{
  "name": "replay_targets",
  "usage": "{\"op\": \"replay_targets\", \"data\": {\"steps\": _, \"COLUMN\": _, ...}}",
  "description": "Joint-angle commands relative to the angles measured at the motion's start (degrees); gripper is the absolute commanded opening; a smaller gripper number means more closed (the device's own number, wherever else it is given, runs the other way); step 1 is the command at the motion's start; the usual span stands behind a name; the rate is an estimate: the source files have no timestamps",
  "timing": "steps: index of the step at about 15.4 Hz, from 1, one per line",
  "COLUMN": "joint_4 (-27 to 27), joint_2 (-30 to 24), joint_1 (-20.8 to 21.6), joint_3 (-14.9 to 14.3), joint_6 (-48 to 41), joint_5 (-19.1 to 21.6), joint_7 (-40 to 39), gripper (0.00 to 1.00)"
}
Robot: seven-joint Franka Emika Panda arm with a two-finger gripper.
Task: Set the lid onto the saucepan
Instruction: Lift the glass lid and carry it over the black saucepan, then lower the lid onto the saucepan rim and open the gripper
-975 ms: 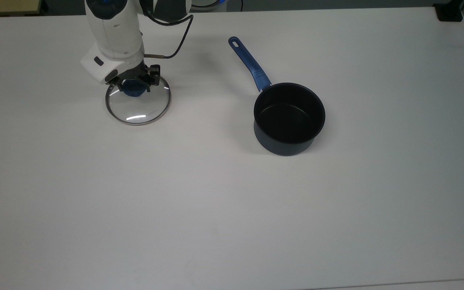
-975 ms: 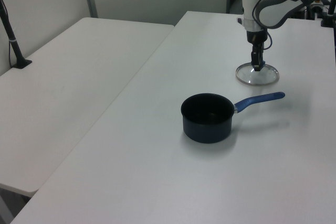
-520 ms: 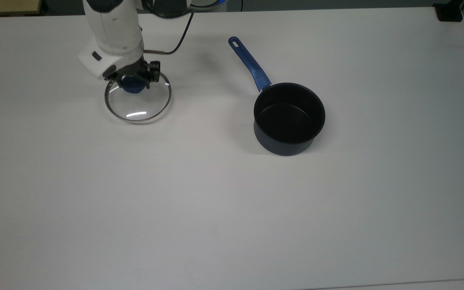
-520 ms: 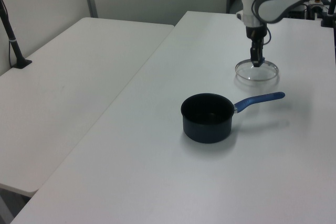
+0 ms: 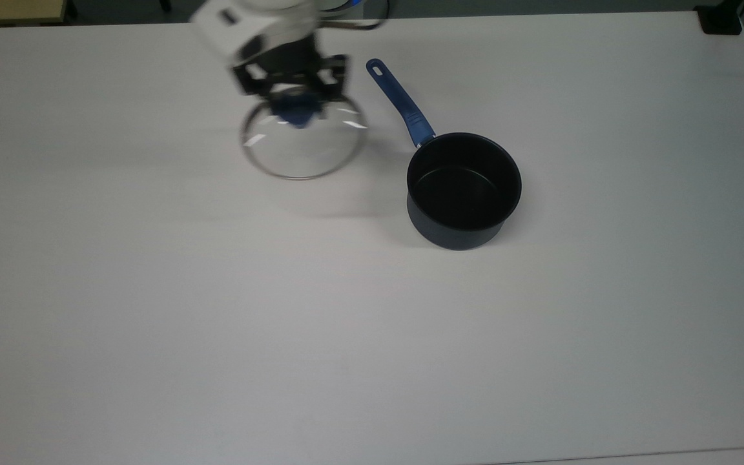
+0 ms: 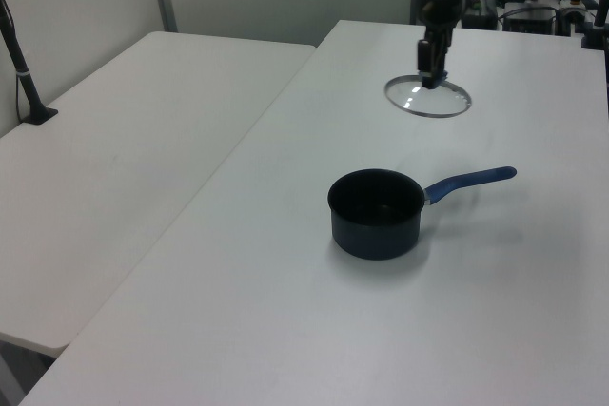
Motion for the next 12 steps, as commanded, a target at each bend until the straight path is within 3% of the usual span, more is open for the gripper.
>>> {"op": "replay_targets", "data": {"steps": 1, "joint_4": 10.59, "joint_2": 7.61, "joint_1": 3.74, "joint_3": 5.08, "joint_6": -2.87, "joint_5": 0.56, "joint_7": 13.89, "gripper": 0.53}}
{"op": "replay_targets", "data": {"steps": 4, "joint_4": 13.24, "joint_2": 10.87, "joint_1": 8.68, "joint_3": 5.08, "joint_6": -2.08, "joint_5": -0.06, "joint_7": 23.93, "gripper": 0.53}}
{"op": "replay_targets", "data": {"steps": 9, "joint_4": 13.86, "joint_2": 15.26, "joint_1": 15.27, "joint_3": 4.47, "joint_6": 3.26, "joint_5": -2.07, "joint_7": 31.58, "gripper": 0.53}}
{"op": "replay_targets", "data": {"steps": 12, "joint_4": 13.95, "joint_2": 18.6, "joint_1": 16.94, "joint_3": 4.38, "joint_6": 5.99, "joint_5": -4.53, "joint_7": 35.45, "gripper": 0.53}}
